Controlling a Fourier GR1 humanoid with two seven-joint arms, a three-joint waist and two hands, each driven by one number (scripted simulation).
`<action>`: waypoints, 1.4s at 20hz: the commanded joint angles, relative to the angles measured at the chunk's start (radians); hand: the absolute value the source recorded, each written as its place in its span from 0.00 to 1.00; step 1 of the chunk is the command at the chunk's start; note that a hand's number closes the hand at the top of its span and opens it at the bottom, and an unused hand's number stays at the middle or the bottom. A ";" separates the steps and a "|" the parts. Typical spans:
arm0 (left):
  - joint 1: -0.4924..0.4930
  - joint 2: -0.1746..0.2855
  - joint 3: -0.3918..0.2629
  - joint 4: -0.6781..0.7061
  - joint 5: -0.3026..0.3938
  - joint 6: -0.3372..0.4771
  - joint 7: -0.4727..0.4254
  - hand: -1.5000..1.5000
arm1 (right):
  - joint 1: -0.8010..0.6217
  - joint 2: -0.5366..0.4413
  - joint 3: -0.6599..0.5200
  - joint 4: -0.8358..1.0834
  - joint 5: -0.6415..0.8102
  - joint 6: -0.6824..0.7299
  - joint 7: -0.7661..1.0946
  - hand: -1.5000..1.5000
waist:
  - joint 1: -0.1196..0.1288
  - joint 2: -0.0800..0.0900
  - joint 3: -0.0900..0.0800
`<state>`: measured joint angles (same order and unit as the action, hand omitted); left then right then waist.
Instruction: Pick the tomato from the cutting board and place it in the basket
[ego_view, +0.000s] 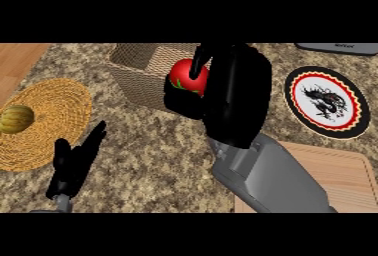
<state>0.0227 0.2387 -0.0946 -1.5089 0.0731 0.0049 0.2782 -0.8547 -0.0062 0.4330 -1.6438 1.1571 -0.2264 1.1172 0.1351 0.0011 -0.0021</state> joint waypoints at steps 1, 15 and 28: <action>0.040 -0.026 -0.035 0.057 -0.011 0.001 0.033 0.50 | -0.182 0.006 -0.056 0.100 0.010 -0.001 0.236 1.00 | 0.009 0.006 -0.009; 0.010 -0.026 -0.022 0.059 -0.014 0.005 0.057 0.50 | -0.510 0.006 -0.191 0.578 -0.089 -0.105 0.267 1.00 | 0.001 0.026 -0.004; 0.027 -0.015 -0.014 0.061 -0.016 -0.012 0.042 0.50 | -0.461 0.006 -0.223 0.766 -0.231 -0.463 0.121 1.00 | -0.013 0.027 -0.002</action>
<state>0.0251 0.2292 -0.0968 -1.5208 0.0603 0.0010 0.2846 -1.3233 -0.0078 0.1816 -0.9361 0.9672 -0.5021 1.1049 0.1305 0.0232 0.0064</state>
